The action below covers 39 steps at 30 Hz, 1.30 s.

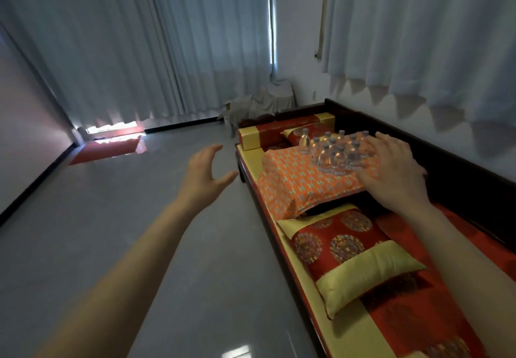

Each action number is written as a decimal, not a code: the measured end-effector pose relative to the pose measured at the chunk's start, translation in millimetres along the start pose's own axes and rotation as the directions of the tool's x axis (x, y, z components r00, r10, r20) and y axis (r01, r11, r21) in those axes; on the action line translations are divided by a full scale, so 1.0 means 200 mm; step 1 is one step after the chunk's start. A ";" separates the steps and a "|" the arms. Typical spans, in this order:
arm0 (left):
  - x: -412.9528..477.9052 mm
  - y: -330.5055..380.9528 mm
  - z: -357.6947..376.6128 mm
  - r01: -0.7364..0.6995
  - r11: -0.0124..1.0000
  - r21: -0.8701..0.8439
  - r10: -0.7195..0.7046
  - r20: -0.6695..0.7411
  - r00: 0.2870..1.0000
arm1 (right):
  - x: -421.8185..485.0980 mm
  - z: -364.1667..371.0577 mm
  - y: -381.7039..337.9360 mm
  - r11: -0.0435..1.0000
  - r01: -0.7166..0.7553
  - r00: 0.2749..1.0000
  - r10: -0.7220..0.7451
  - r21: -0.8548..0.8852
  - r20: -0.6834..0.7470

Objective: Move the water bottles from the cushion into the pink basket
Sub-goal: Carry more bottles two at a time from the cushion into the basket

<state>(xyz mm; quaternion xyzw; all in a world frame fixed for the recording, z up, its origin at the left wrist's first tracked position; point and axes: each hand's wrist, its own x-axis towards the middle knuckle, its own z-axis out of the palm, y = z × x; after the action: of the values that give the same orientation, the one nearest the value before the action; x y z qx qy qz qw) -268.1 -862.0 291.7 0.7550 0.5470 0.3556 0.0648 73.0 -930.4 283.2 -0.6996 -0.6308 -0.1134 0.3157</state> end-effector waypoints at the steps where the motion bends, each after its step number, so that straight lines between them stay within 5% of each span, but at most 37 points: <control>1: 0.10 -0.06 0.04 0.008 1.000 -0.001 -0.008 0.008 1.000 | 0.08 0.09 0.00 1.000 -0.024 1.000 0.024 0.017 0.017; 14: 0.97 -0.63 0.37 0.122 0.991 -0.048 -0.118 0.080 0.990 | 0.91 0.87 0.05 0.997 -0.068 0.993 0.064 0.040 0.102; 21: 1.51 -0.93 0.63 0.088 0.995 -0.057 -0.079 0.138 0.987 | 1.26 1.27 0.10 0.996 -0.086 0.992 0.084 0.018 0.093; 28: 2.23 -1.22 1.01 -0.032 0.995 -0.091 0.057 0.297 0.953 | 1.63 1.67 0.19 0.964 -0.265 0.964 0.266 -0.020 0.032; 39: 2.89 -1.20 1.99 -0.118 0.968 -0.222 0.228 0.580 0.782 | 1.64 2.18 0.59 0.730 -0.680 0.732 0.670 0.073 0.120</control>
<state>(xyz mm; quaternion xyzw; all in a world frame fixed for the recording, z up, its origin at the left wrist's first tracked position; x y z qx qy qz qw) -128.3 -147.6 150.5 0.8673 0.3931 0.1481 0.2671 138.9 -409.7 93.1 -0.8663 -0.3517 0.0748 0.3468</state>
